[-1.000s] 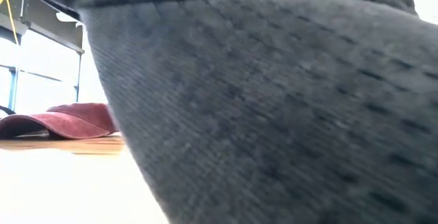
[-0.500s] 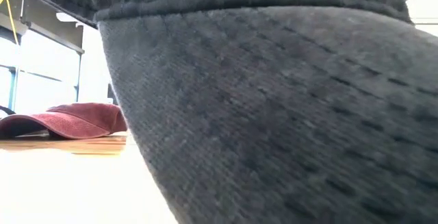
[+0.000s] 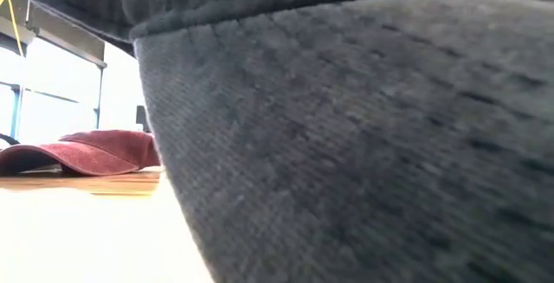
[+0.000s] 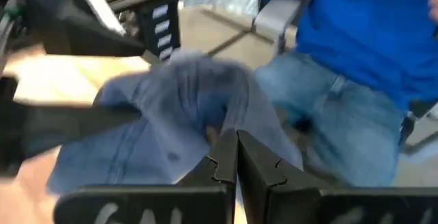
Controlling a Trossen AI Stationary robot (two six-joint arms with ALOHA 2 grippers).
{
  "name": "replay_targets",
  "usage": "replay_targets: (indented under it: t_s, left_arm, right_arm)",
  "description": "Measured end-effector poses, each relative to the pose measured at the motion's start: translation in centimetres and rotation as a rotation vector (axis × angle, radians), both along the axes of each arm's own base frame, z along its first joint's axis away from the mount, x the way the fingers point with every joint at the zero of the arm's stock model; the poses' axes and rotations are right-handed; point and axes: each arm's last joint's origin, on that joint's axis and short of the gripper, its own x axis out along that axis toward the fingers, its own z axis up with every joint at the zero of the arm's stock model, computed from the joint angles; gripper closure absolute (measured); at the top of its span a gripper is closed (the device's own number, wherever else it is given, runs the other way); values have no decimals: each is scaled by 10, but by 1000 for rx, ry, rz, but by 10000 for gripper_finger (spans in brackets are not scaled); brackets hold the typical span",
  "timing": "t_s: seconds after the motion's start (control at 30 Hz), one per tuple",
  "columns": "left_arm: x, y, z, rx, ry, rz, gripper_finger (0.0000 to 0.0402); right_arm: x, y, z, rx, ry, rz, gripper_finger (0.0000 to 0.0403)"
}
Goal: Pick & Place hat
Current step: Put the blue cap into the right transparent bin
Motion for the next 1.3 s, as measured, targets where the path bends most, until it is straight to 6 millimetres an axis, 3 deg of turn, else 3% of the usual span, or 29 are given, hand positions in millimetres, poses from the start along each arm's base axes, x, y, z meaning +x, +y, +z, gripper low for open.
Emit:
replay_targets:
  t_s: [0.23,0.37,0.43,0.6,0.73,0.9,1.03,1.13,1.3]
  left_arm:
    - [-17,11,24,89,-6,150,397]
    - [-28,13,40,108,-28,204,397]
    - [-32,15,42,134,-16,236,397]
    - [-34,15,46,128,-27,243,396]
    - [-28,13,44,108,-69,244,379]
    - [-15,19,39,86,-103,289,297]
    - [-11,28,40,13,-57,336,208]
    - [-3,30,30,-50,7,348,151]
    - [7,23,14,-99,65,388,114]
  right_arm:
    - [3,-4,-4,-117,-51,-161,267]
    - [3,-4,-4,-153,-83,-152,362]
    - [1,-5,0,-167,-88,-147,391]
    - [-9,-10,24,-163,-75,-228,377]
    - [-21,-15,43,-200,-63,-307,396]
    - [-34,-10,54,-234,-56,-367,389]
    - [-38,-6,53,-269,-38,-393,397]
    - [-39,-4,51,-291,-28,-413,397]
    - [-40,-3,50,-314,-32,-458,394]
